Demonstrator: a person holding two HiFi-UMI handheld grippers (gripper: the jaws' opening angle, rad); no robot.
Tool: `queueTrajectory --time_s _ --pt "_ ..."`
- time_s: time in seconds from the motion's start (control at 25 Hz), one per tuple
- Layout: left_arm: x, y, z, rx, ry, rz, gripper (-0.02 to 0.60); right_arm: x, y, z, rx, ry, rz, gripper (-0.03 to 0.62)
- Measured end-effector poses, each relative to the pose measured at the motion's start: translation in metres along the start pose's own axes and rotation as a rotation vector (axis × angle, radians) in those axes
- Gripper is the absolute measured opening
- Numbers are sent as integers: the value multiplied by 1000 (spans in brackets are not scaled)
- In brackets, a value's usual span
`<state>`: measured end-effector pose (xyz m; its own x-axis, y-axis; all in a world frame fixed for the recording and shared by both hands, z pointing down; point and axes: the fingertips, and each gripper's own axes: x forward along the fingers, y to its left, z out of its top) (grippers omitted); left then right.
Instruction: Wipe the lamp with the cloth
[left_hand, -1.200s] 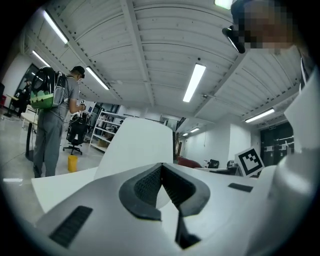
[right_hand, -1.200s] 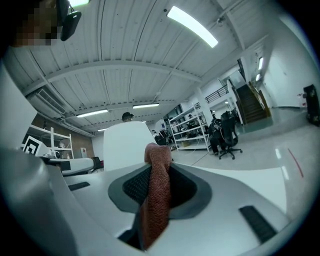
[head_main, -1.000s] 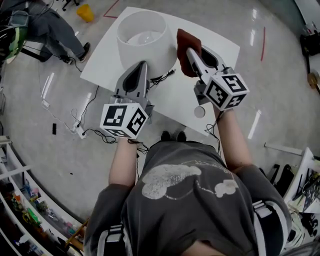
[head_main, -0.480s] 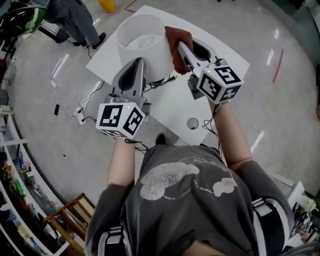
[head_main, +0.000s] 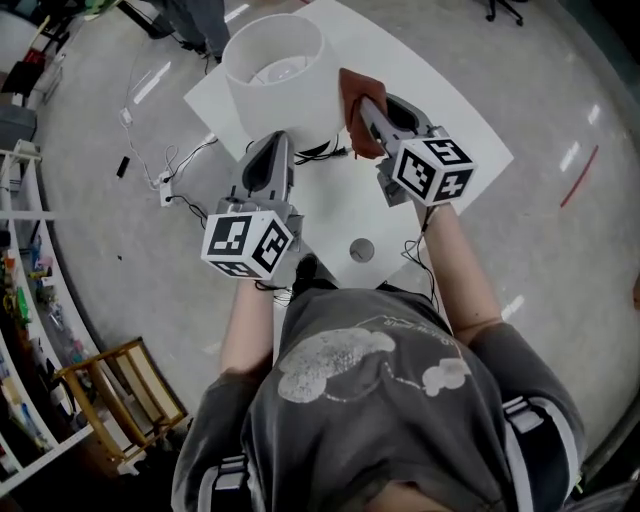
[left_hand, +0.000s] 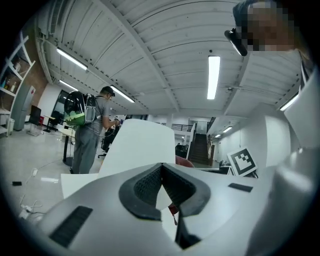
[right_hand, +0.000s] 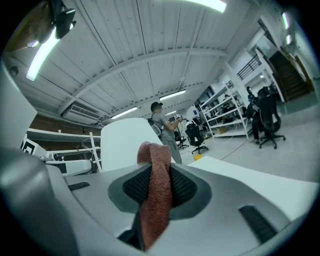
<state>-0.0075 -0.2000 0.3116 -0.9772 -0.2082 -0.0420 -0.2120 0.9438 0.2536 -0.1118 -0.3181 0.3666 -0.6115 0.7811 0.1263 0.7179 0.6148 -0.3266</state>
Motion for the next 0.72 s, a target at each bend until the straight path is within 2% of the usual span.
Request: queueTrajectory --time_s 0.2,0.36,0.56,0.72 --pt "-13 -1 -22 -23 21 89 8 1 -14 -26 27 67 25 86" --pt "-17 0 -42 -32 33 127 8 6 -31 -57 42 124 22 86" --pt "-18 5 -52 -43 32 130 8 10 -41 -72 47 141 -3 86" --pt "-22 11 -43 -43 17 100 8 6 -31 -58 24 103 -34 86"
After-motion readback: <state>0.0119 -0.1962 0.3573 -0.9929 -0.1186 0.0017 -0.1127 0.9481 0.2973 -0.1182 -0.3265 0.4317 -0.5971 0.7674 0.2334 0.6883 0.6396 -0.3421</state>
